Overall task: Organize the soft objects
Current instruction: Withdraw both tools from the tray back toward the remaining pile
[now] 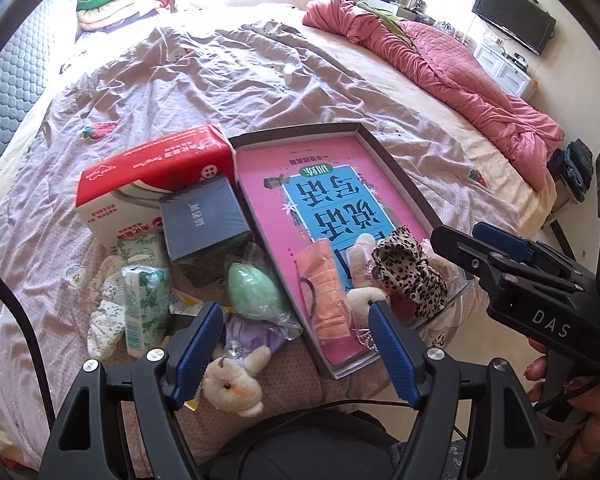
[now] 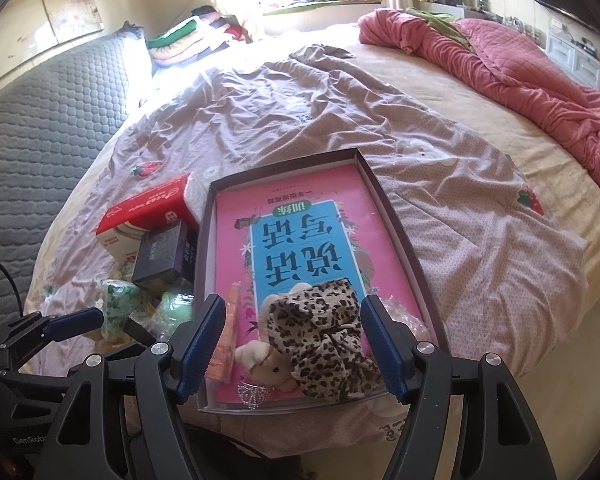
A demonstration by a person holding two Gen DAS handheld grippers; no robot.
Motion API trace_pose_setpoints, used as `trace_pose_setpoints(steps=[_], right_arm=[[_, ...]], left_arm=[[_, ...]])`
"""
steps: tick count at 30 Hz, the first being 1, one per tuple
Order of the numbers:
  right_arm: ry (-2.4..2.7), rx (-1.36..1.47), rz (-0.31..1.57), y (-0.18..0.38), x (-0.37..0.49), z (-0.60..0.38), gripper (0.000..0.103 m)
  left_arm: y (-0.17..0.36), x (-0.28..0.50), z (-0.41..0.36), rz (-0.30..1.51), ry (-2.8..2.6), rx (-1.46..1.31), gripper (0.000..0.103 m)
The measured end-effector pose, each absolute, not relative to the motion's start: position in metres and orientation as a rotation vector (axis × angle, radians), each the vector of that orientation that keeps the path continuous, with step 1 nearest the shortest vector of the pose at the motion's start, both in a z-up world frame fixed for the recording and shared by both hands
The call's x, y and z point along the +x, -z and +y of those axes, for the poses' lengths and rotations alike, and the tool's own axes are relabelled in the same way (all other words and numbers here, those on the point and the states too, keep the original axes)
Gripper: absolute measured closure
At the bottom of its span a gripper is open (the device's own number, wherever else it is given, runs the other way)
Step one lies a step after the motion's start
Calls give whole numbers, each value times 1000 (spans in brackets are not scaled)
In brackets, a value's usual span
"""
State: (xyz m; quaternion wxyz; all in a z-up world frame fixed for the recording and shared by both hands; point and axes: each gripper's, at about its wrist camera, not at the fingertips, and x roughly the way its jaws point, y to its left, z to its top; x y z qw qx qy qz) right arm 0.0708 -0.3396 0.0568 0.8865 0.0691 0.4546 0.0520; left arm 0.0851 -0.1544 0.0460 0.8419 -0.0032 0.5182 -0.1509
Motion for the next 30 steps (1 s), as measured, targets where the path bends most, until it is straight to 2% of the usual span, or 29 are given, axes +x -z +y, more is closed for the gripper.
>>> trace_pose_setpoints(steps=[30], right_arm=[[-220, 4, 918, -75, 64, -274, 31]], left_arm=[[-58, 74, -65, 1062, 186, -145, 28]])
